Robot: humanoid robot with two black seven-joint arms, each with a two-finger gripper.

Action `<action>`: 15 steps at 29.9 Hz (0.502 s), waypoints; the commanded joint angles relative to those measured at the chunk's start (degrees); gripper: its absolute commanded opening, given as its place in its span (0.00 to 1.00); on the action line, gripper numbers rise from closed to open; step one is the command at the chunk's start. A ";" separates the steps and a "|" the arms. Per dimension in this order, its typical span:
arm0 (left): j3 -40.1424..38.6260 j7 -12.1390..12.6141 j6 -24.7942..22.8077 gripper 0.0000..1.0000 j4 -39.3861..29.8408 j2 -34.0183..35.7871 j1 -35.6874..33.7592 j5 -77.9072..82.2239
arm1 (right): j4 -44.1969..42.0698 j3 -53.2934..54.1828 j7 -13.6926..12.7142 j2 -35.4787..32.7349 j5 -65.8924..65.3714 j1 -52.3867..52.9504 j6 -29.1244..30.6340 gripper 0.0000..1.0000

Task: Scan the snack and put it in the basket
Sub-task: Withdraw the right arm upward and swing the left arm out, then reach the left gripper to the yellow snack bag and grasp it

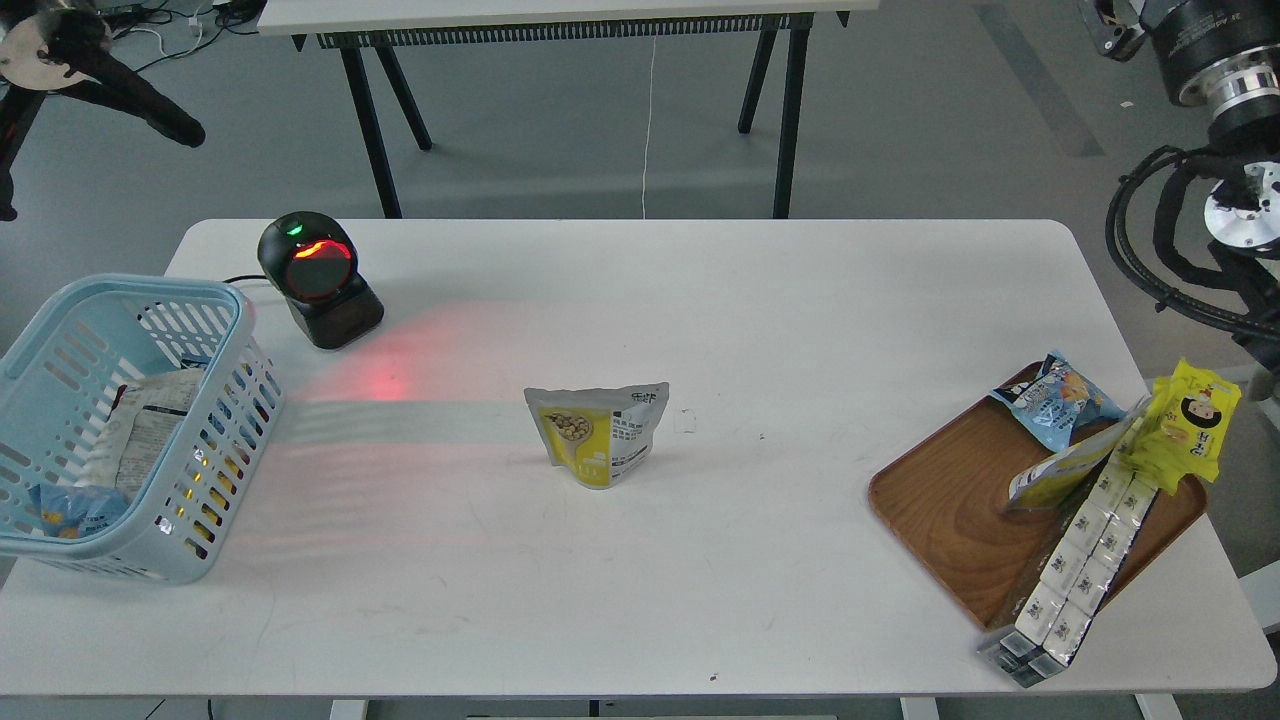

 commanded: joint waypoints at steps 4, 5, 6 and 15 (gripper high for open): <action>4.36 -0.25 0.00 1.00 -15.00 5.65 0.76 14.86 | 0.52 14.10 -0.32 2.79 0.20 -9.11 0.88 0.99; 5.07 -0.25 0.00 1.00 -16.24 5.65 1.11 17.85 | 0.69 15.43 -0.50 3.05 0.20 -9.99 0.88 0.99; 5.60 -0.34 0.00 1.00 -17.03 5.57 1.37 20.84 | 0.87 16.05 -0.85 3.06 0.20 -10.35 0.88 0.99; 9.64 -1.04 0.00 0.99 -29.87 5.39 4.53 53.71 | 0.87 17.64 -2.96 6.39 0.47 -10.00 0.62 0.99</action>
